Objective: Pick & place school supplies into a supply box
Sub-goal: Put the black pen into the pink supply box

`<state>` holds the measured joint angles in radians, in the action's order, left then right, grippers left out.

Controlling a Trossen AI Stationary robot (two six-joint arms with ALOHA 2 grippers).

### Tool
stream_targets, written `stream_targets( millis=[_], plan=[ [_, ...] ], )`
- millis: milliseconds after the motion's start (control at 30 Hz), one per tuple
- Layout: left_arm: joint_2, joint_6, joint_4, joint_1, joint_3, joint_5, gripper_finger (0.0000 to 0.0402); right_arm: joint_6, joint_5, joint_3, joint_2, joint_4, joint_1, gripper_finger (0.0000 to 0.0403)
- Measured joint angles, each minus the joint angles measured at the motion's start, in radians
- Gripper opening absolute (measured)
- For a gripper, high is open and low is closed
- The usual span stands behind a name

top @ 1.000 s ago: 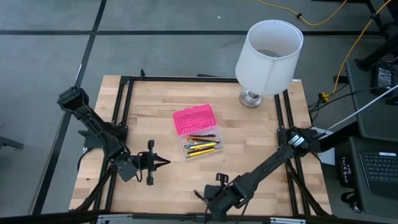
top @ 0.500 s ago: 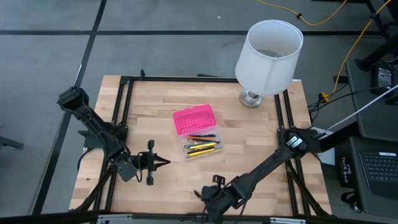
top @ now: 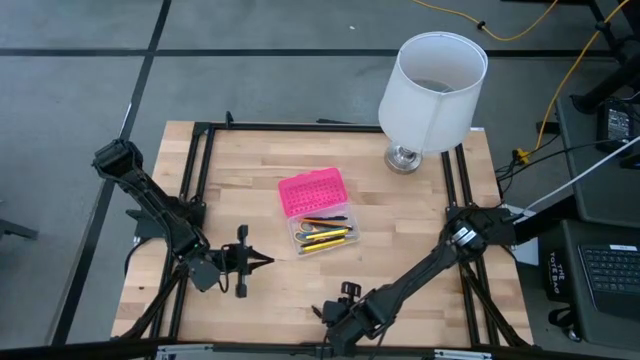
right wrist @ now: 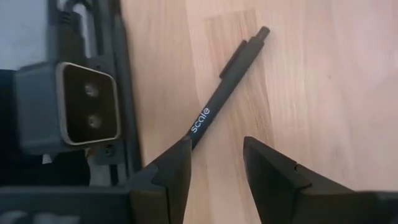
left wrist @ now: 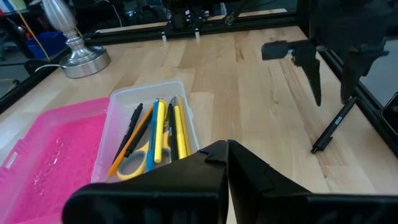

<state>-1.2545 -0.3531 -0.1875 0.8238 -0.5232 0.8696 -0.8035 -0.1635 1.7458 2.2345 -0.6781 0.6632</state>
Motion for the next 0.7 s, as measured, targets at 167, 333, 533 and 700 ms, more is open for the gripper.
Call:
stream_targets(
  millis=[167,333,533,700],
  plan=[
    [0.000,0.000,0.000,0.000,0.000,0.000,0.0006,0.002,0.000,0.000,0.011,0.000,0.000,0.0149],
    [0.000,0.000,0.004,0.000,0.000,0.000,0.0002,-0.002,-0.001,0.000,0.011,0.002,0.000,0.0149],
    [0.000,0.000,0.004,0.000,0.000,0.000,0.0003,-0.003,-0.003,0.000,0.011,0.054,0.002,0.0149],
    [0.000,0.000,0.004,0.000,0.000,0.000,0.0005,-0.006,-0.026,0.000,0.011,0.056,0.003,0.0149]
  ],
)
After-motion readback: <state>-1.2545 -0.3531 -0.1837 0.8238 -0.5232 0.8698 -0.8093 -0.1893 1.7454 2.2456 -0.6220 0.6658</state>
